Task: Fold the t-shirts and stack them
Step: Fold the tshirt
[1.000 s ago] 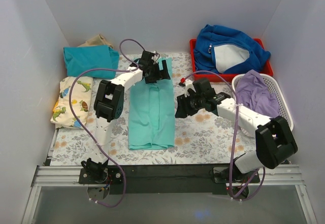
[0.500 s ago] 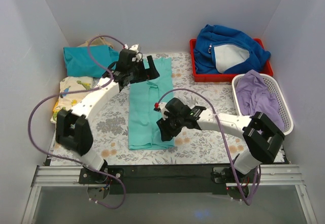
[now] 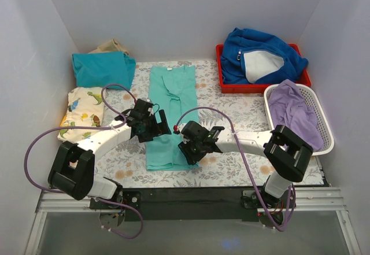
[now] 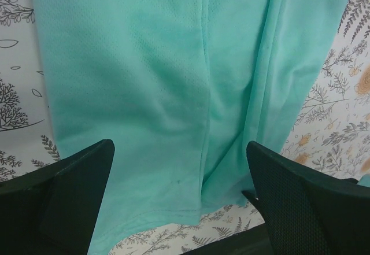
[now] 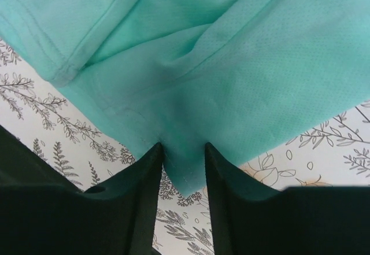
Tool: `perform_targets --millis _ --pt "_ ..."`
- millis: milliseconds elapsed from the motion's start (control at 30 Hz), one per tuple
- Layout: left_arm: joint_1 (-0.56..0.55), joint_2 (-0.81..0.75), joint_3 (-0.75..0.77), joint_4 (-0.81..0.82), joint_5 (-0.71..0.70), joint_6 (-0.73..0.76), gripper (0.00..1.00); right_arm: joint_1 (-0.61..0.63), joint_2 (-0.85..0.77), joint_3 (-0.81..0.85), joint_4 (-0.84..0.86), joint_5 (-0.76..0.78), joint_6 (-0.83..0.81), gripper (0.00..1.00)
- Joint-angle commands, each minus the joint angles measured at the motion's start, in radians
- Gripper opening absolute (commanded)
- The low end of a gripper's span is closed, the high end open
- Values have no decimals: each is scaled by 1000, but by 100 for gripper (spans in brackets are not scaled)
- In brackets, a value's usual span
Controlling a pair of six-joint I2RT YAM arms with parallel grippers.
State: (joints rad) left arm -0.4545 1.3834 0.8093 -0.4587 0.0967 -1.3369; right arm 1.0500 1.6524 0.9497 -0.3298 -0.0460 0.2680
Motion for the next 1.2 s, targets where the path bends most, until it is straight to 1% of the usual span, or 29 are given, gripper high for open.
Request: perform_targets --millis 0,100,167,267,367,533,633,800,900,933,1100,1167 --pt "-7 -4 -10 37 11 -33 98 12 4 4 -26 73 30 40" --pt "-6 25 -28 35 8 -31 98 18 -9 -20 -41 96 43 27" --pt "-7 48 -38 29 3 -31 98 19 -25 -40 -52 109 45 16" --pt "-7 63 -53 26 -5 -30 98 27 -52 -72 -78 117 62 13" --pt "-7 85 -56 20 -9 -24 98 41 -85 -106 -95 130 85 15" --pt "-6 111 -55 11 -22 -8 98 56 -163 -137 -118 182 119 14" --pt "-7 124 -47 9 -22 -5 98 61 -229 -134 -118 210 123 11" --pt "-7 140 -42 8 -22 -1 98 64 -307 -132 -121 224 111 14" --pt "-7 147 -36 9 -18 4 98 64 -304 -137 -130 222 115 31" --pt "-7 149 -33 9 -17 5 98 64 -301 -138 -132 224 117 39" --pt "-7 129 -27 2 -22 8 98 65 -322 -115 -120 216 126 44" --pt "-7 118 -21 -3 -23 7 98 65 -335 -103 -89 203 128 47"
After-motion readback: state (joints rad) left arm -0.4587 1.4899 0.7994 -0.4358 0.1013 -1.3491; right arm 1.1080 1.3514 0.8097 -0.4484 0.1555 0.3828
